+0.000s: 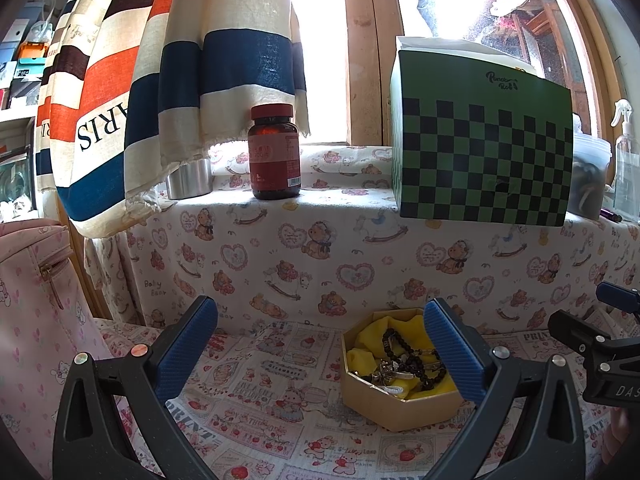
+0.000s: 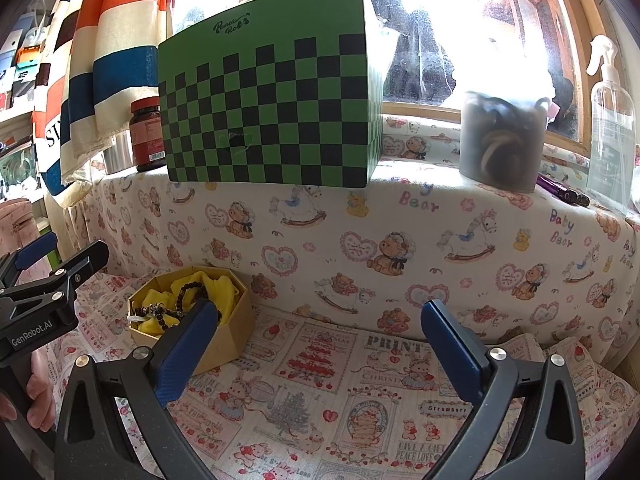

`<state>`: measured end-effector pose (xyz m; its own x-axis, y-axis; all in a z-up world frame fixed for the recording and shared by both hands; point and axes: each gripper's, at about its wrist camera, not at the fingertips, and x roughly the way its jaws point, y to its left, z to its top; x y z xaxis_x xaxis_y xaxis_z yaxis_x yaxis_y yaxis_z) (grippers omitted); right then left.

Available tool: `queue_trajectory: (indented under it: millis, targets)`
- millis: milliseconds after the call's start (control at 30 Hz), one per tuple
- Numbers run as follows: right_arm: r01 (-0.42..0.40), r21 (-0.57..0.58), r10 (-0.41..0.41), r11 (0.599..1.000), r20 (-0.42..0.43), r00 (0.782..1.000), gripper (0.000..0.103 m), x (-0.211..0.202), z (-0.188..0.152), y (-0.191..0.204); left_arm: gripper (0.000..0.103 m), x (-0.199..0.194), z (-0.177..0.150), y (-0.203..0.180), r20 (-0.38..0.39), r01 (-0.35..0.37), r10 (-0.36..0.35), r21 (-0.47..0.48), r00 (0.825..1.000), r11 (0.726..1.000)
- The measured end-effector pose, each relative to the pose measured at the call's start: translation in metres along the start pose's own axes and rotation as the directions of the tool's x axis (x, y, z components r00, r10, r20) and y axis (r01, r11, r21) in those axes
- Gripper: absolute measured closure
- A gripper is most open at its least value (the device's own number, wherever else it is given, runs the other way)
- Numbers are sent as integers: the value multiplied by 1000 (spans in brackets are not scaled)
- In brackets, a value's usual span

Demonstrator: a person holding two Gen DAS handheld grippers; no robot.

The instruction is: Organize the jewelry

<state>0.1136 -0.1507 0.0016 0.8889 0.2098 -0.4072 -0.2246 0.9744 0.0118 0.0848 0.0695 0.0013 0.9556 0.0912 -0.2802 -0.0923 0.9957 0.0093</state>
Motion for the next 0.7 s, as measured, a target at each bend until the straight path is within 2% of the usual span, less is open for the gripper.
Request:
queue_trajectory:
  millis: [700]
  targets:
    - [-2, -2, 2, 1000, -3, 1000, 0, 2, -1, 0, 1, 0, 0, 0, -1, 1, -1, 0, 1000, 1000]
